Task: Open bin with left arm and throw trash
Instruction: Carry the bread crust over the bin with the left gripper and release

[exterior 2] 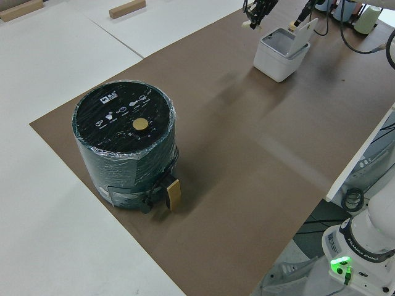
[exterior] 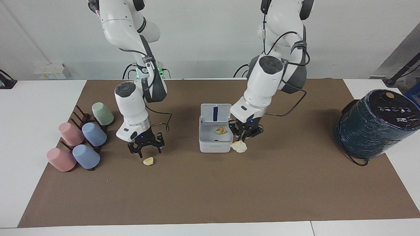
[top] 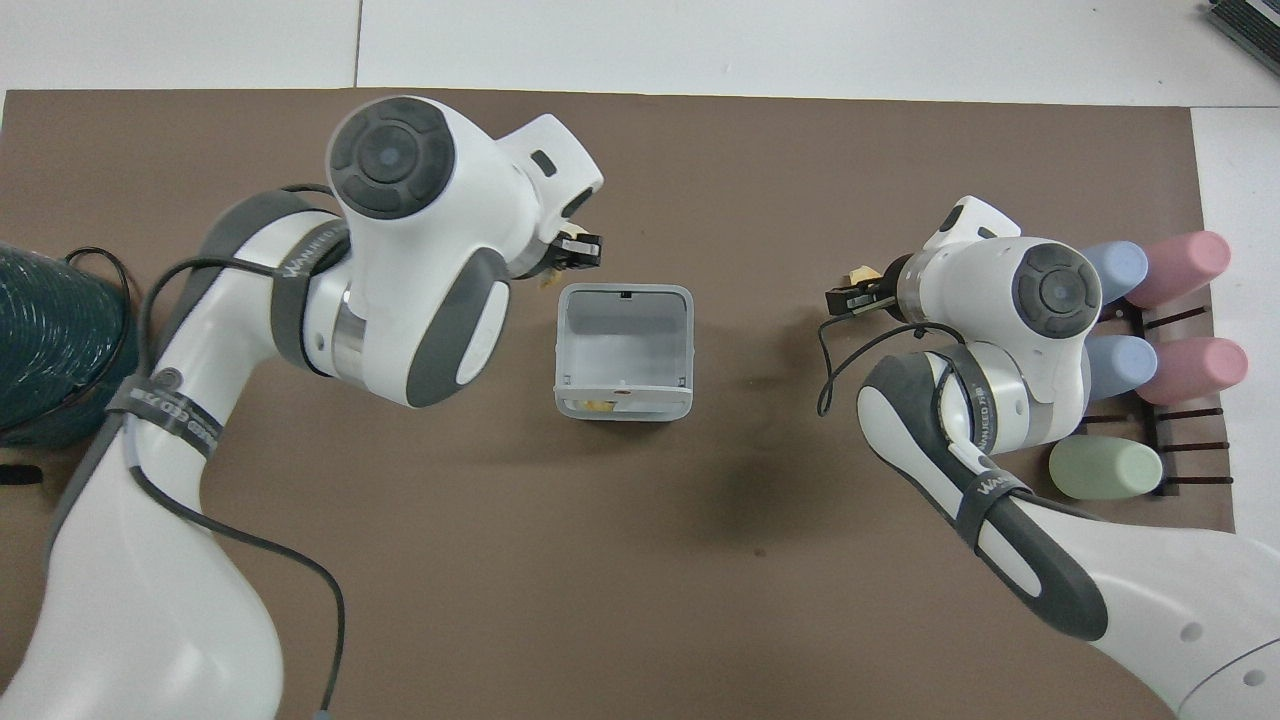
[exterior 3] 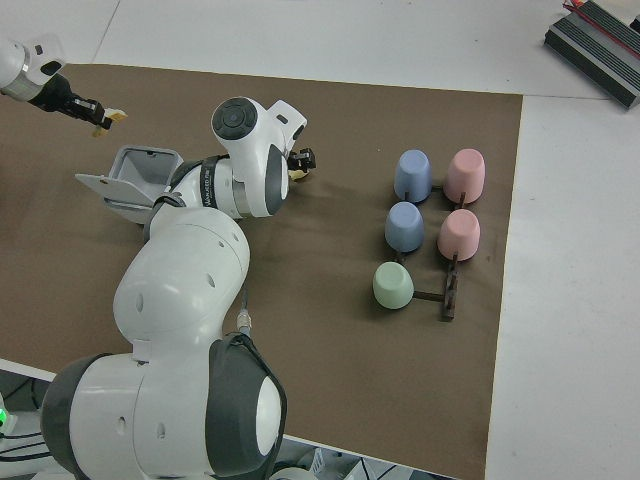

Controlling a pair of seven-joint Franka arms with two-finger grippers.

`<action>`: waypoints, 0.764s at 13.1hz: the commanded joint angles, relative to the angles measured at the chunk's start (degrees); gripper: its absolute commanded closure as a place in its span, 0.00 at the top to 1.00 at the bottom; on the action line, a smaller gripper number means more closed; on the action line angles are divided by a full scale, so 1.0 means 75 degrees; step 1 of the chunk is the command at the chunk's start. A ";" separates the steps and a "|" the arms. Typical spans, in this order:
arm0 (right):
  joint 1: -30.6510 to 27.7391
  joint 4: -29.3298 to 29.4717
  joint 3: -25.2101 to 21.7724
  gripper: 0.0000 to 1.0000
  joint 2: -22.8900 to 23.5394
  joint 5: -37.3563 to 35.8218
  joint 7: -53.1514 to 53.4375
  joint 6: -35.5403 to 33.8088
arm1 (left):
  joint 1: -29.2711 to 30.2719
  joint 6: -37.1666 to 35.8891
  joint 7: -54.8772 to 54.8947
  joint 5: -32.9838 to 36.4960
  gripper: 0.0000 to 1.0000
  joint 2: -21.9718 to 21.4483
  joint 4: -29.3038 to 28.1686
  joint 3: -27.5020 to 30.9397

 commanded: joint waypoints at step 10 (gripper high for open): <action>-0.0132 -0.0145 0.0097 0.00 0.0568 -0.0108 -0.0742 0.1520 | -0.0702 0.0271 -0.0303 -0.0086 1.00 -0.0980 -0.1954 0.0098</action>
